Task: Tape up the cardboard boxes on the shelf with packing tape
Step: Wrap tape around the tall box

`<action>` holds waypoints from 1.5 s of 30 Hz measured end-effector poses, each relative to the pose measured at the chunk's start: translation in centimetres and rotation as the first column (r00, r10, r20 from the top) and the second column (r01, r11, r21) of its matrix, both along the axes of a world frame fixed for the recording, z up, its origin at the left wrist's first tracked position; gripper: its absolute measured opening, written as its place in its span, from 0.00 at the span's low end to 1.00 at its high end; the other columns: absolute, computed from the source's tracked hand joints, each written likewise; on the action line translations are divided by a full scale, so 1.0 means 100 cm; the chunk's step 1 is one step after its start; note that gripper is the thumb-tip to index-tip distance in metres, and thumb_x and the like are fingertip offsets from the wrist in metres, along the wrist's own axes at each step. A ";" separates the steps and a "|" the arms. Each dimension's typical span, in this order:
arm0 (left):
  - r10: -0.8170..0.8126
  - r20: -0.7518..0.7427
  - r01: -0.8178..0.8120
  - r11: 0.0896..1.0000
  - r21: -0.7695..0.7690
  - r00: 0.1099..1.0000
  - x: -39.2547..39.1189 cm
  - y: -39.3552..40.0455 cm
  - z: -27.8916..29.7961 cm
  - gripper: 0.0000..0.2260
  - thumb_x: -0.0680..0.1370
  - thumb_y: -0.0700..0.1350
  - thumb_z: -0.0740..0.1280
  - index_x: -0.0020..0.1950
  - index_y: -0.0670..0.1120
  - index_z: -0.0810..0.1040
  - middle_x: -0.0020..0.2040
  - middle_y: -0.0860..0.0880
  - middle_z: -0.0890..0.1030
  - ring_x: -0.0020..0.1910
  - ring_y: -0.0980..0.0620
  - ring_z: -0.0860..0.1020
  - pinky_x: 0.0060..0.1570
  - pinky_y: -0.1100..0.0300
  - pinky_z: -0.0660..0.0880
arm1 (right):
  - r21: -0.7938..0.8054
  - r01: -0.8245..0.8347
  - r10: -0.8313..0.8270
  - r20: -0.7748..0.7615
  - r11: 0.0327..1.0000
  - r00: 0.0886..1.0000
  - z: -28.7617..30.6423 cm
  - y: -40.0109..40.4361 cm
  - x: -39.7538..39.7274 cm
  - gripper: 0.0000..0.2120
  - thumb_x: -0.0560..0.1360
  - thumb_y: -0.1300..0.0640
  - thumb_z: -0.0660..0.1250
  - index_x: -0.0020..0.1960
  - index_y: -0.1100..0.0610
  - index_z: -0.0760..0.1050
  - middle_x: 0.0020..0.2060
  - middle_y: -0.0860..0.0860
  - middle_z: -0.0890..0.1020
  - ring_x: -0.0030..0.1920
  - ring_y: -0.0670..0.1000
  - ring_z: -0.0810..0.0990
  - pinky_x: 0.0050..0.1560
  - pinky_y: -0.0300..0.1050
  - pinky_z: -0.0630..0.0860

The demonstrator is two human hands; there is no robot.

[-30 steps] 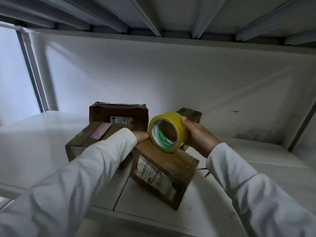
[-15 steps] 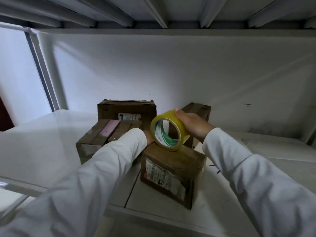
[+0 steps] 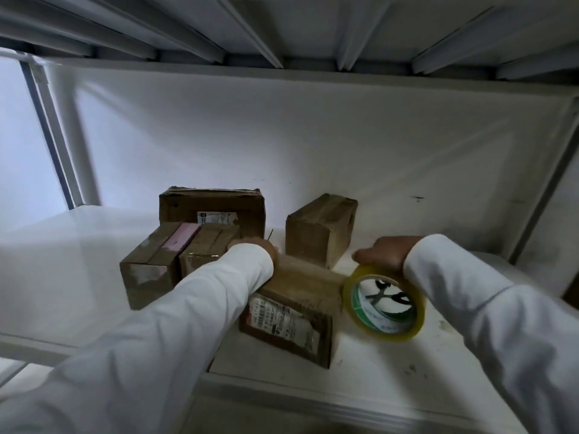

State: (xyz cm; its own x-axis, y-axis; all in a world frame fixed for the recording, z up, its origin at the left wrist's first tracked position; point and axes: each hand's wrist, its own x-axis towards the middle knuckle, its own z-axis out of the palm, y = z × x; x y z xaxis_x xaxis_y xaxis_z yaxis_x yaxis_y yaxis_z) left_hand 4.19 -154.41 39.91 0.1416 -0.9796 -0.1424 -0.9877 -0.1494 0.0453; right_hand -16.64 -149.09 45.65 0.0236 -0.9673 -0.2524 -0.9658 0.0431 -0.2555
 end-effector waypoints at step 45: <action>-0.342 -0.239 0.311 0.937 -0.158 0.909 -0.068 -0.018 -0.030 0.27 0.74 0.71 0.54 0.28 0.50 0.71 0.29 0.51 0.72 0.34 0.51 0.74 0.41 0.58 0.68 | -0.056 0.042 -0.028 0.221 0.998 0.975 -0.081 -0.038 -0.055 0.24 0.80 0.42 0.52 0.62 0.58 0.74 0.58 0.56 0.77 0.50 0.53 0.74 0.52 0.42 0.66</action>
State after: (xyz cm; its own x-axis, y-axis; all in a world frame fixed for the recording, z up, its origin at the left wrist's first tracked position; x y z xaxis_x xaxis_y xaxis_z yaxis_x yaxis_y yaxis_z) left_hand -2.57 -156.18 36.92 -0.2158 -0.9763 -0.0158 -0.9317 0.2010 0.3026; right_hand -22.11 -152.87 37.58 0.0380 -0.9818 -0.1862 -0.8836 0.0540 -0.4651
